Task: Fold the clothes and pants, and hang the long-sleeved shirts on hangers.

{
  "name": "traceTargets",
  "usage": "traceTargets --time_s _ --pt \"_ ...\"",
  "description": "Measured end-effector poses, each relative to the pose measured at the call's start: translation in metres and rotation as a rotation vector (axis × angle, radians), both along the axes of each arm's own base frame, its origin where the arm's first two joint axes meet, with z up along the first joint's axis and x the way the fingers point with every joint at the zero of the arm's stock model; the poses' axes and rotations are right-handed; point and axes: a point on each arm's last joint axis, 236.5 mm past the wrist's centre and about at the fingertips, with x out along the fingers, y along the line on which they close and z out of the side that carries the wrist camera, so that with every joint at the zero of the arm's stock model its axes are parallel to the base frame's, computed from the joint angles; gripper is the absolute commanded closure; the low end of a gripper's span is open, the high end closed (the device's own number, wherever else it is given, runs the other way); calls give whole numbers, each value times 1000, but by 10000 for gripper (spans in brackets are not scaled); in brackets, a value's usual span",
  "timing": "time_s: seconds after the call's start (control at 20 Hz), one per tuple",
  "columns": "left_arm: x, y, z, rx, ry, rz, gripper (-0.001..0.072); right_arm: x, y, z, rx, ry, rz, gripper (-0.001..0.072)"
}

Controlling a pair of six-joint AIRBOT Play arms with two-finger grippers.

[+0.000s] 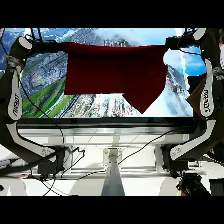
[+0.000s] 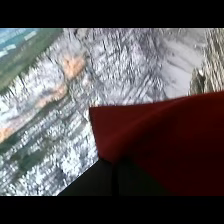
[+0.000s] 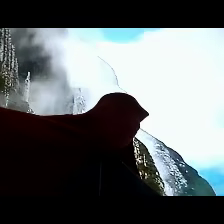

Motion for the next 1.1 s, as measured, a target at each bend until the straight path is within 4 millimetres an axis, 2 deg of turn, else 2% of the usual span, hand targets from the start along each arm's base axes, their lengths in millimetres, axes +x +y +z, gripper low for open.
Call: traceTargets --time_s 0.15,0.2,0.25,0.3,0.45,0.5,0.55,0.6,0.8,0.95,1.1 --pt "-18 -11 -29 -35 123 -34 690 -11 -12 -17 11 65 -40 702" --pt "-25 -17 -42 -47 169 -49 582 -17 -13 -25 16 97 -45 673" --pt "-31 -23 -54 -56 212 -67 212 -22 -13 -31 23 123 -51 476" --pt "-36 -28 -63 -64 245 -78 4 -28 -13 -38 27 154 -52 260" --pt "-47 -39 -73 -76 299 -109 7 -46 -17 -49 16 230 -61 273" --pt "-51 -40 -72 -78 309 -117 19 -53 -22 -50 -3 259 -61 391" --pt "-55 -38 -67 -77 318 -124 98 -62 -27 -52 -22 293 -62 512" --pt "-59 -34 -61 -72 324 -127 132 -73 -33 -55 -33 337 -62 519" --pt "-87 -8 -30 -70 377 -139 132 -142 -51 -73 17 584 -54 517" --pt "-113 10 -13 -86 434 -144 132 -194 -37 -76 177 693 -41 514" --pt "-131 16 -4 -149 487 -133 132 -233 -12 -73 296 688 -39 506"
